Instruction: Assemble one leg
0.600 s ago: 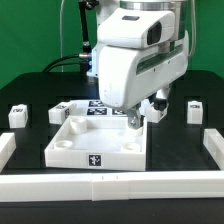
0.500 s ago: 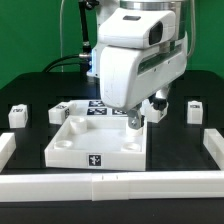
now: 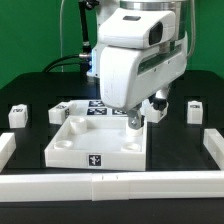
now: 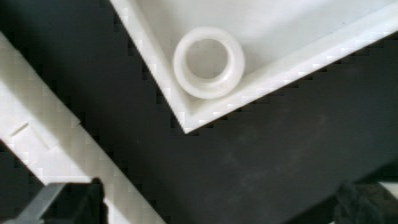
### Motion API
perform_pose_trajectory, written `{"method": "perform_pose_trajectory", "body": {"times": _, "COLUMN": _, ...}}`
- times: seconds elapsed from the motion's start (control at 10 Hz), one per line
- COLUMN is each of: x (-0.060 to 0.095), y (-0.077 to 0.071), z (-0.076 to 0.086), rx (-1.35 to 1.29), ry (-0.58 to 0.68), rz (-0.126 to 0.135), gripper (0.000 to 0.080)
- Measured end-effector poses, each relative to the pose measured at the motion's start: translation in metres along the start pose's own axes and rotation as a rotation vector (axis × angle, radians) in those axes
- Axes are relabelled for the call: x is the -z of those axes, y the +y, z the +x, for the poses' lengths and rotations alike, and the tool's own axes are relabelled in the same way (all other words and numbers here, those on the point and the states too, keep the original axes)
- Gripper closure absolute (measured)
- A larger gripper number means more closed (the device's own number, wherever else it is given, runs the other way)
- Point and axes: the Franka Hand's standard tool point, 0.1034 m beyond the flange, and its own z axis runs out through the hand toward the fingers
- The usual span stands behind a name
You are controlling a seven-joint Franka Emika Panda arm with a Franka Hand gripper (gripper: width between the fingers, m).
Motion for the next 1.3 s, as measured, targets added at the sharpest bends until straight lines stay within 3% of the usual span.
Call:
{"method": "perform_pose_trajectory", "body": {"times": 0.2, "x": -0.001, "y": 0.0, "z": 0.0, "rx": 0.0, "ry": 0.0, "rz": 0.0, "gripper": 0.015}}
{"method": "perform_pose_trajectory", "body": {"times": 0.3, "x": -0.004, "y": -0.003, "z": -0.002, "rx": 0.018, "ry": 0.012, "rz": -0.014, "gripper": 0.015}}
{"method": "perform_pose_trajectory", "body": {"times": 0.4, "x": -0.009, "y": -0.014, "z": -0.01, "rx": 0.068, "ry": 0.016, "rz": -0.019, "gripper": 0.015}}
{"method": "perform_pose_trajectory", "body": {"times": 0.5, "x": -0.012, "y": -0.026, "z": -0.02, "rx": 0.131, "ry": 0.011, "rz": -0.013, "gripper": 0.015}}
{"method": "perform_pose_trajectory", "body": {"times": 0.7, "x": -0.018, "y": -0.032, "z": -0.034, "rx": 0.252, "ry": -0.01, "rz": 0.024, "gripper": 0.015}}
{"method": "perform_pose_trajectory", "body": {"times": 1.2, "x": -0.019, "y": -0.033, "z": -0.033, "rx": 0.238, "ry": -0.009, "rz": 0.023, "gripper": 0.015}}
{"method": "perform_pose_trajectory", "body": {"times": 1.3, "x": -0.021, "y": -0.036, "z": -0.04, "rx": 0.286, "ry": 0.011, "rz": -0.007, "gripper": 0.015}}
